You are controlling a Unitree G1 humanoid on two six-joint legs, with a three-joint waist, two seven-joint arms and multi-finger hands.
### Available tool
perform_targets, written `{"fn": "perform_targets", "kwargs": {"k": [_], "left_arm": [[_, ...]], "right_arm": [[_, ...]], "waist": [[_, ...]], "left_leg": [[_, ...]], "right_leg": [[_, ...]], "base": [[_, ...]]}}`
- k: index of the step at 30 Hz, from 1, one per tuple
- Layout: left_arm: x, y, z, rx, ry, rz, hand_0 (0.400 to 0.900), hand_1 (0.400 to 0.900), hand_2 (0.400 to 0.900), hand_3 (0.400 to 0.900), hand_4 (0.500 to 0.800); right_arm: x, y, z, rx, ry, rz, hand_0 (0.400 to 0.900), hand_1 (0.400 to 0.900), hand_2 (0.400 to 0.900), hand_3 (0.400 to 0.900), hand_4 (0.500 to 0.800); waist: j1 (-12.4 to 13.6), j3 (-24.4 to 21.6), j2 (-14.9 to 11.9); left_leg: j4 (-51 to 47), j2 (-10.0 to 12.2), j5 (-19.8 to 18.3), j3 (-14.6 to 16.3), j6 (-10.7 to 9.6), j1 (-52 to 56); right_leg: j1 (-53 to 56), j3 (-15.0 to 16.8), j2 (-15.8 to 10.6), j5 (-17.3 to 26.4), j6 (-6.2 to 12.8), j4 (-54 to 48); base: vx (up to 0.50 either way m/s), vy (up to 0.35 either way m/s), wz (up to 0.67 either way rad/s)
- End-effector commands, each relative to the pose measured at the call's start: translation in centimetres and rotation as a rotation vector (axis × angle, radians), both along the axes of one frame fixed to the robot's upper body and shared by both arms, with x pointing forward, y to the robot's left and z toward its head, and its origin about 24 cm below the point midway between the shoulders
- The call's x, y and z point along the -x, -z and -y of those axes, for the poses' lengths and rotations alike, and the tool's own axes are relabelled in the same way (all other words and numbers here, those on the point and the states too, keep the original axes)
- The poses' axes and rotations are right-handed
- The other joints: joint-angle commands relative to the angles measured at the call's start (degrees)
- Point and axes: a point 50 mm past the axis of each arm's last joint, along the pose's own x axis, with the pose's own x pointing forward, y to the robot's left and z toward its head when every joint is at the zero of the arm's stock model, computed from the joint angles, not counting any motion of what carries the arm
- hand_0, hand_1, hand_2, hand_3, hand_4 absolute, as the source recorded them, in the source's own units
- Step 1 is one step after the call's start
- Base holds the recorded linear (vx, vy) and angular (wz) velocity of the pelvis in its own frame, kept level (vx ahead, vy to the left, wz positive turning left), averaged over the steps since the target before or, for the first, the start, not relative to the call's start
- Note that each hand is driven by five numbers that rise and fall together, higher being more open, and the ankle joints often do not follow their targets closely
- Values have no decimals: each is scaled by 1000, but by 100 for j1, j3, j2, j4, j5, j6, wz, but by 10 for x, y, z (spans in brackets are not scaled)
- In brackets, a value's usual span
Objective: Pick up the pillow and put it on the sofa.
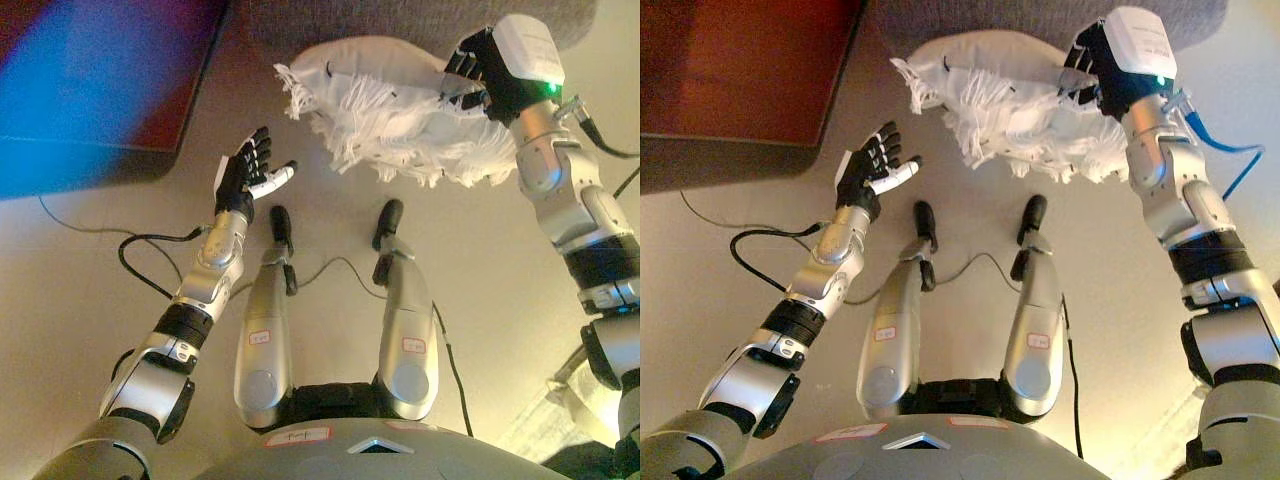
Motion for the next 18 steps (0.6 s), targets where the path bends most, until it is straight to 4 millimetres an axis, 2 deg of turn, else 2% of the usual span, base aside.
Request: {"fn": "perform_targets", "kwargs": {"k": [1,6,14,18], "left_arm": [[8,-3,-6,-53,37,59,900,900,900,900,800],[24,16,-15,-82,50,-11,900,900,900,900,800],[45,36,-30,-111,38,-96,900,900,900,900,800],[57,44,-44,-111,-1,-135,900,900,900,900,800]], "right_arm": [[32,-98,-15,-13,-175,447,400,400,400,400,500],[45,-78,-15,-61,-214,410,400,400,400,400,500],[56,-76,-9,-85,-214,419,400,400,400,400,500],[57,-86,-1,-91,-198,433,400,400,400,400,500]], "waist": [[-38,-363,-214],[-27,-970,-306],[17,-1687,-449],[93,-1999,-539]], "left_leg": [[-206,-11,-371,23,-54,752],[-892,-55,-326,181,27,1663],[-1405,-62,-261,296,86,2330],[-1592,24,-237,330,34,2547]], "right_leg": [[767,56,-233,115,598,27],[1574,43,-253,325,773,-548],[2209,72,-194,437,864,-1096],[2461,11,-111,460,862,-1397]], "base": [[61,93,-16],[87,92,-20],[95,48,-15],[110,-19,-3]]}}
